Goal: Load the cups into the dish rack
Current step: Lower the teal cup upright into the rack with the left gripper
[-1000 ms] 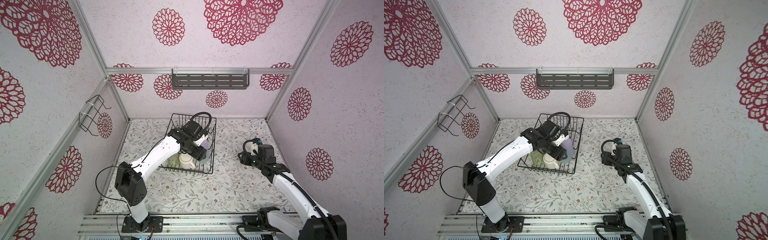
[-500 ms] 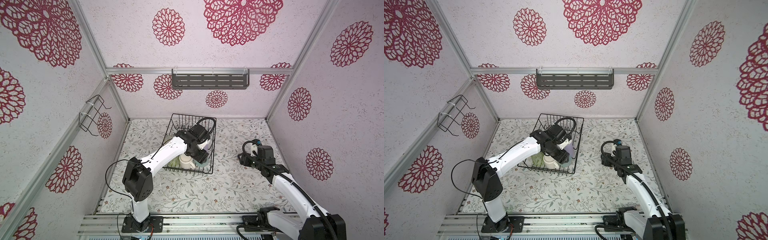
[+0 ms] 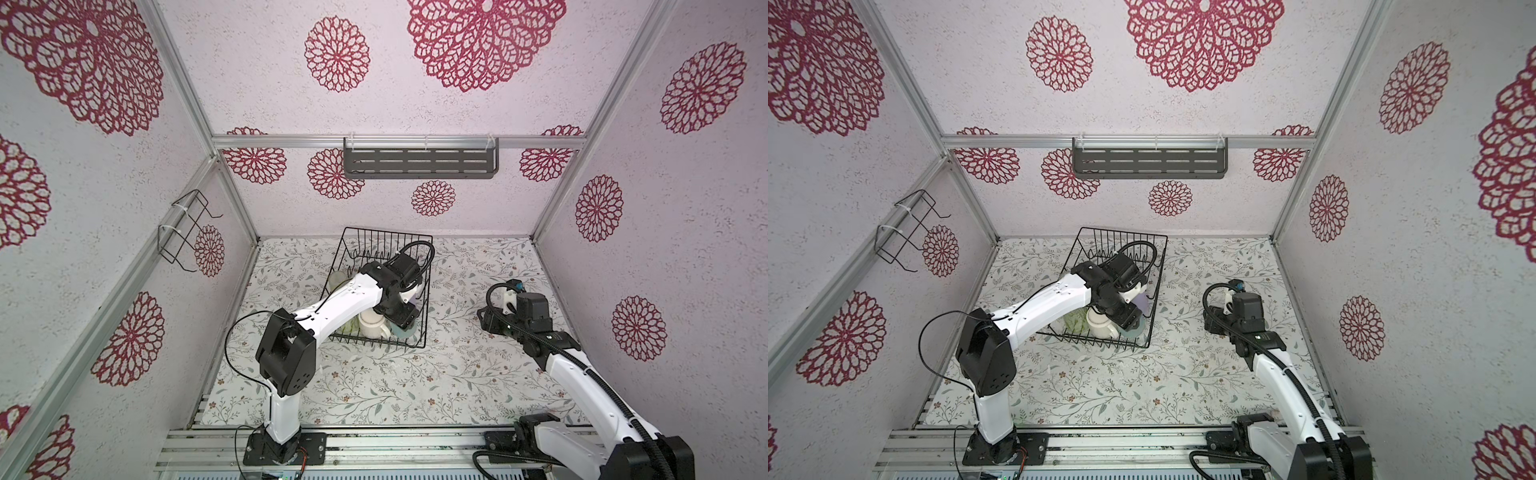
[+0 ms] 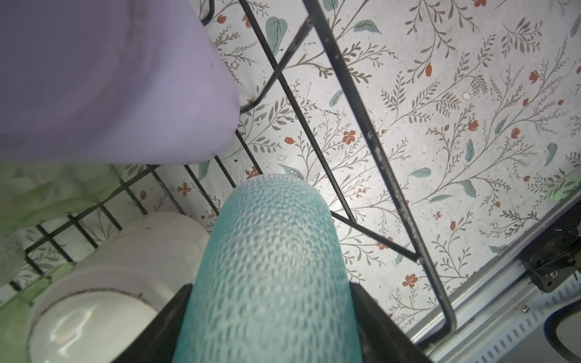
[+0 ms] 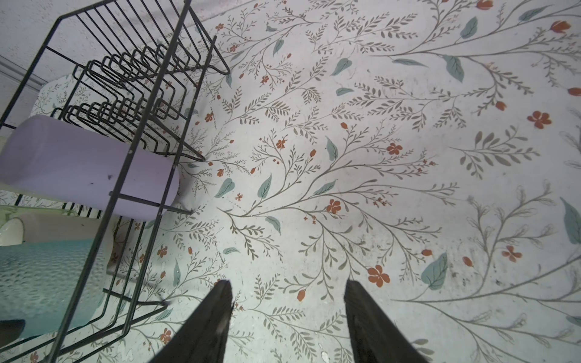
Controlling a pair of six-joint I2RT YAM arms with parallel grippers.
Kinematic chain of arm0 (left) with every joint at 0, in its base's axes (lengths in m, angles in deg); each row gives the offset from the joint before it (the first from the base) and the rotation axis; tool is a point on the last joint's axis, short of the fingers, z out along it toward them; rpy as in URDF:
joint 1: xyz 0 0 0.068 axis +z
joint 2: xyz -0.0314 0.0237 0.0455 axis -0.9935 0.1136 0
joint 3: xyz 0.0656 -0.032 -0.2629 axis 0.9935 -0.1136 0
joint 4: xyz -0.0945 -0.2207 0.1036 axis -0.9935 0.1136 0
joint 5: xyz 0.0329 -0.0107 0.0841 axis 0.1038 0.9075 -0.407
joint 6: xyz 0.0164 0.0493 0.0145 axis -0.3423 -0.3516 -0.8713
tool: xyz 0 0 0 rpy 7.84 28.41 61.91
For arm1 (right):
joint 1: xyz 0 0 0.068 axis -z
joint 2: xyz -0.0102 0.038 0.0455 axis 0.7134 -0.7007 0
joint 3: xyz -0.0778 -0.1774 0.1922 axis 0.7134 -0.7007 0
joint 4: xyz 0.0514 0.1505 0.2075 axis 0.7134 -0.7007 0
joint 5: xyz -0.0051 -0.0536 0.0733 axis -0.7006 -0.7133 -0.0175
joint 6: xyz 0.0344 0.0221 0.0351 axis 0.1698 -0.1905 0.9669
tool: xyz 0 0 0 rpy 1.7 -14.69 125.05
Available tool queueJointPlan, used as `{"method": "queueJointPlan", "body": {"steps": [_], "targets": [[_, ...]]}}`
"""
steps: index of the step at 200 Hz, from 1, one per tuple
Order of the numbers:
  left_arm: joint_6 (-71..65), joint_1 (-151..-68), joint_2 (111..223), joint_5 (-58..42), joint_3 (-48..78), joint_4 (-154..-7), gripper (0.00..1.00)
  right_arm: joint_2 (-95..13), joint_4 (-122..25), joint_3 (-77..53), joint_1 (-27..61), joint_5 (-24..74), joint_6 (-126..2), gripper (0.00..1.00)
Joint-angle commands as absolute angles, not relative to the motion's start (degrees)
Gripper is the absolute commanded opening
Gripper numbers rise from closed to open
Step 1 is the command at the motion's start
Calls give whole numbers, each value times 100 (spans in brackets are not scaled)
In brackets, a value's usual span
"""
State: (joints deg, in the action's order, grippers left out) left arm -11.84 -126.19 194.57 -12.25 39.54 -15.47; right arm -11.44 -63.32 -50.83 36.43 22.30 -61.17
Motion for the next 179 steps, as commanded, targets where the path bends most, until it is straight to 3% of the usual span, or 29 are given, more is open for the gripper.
{"method": "queueJointPlan", "body": {"steps": [1, 44, 179], "targets": [[-1156, -12681, 19551, -1293, 4068, -1577, 67, -986, -6316, -5111, 3664, 2152, -6205, 60], [-1116, -12725, 19574, -1447, 4071, -1562, 73, -929, -6314, -5147, 3659, 2134, -6187, 60], [-955, -12733, 19905, -1631, 4020, -1684, 76, -1070, -6244, -5127, 3671, 2191, -6196, 60]]}}
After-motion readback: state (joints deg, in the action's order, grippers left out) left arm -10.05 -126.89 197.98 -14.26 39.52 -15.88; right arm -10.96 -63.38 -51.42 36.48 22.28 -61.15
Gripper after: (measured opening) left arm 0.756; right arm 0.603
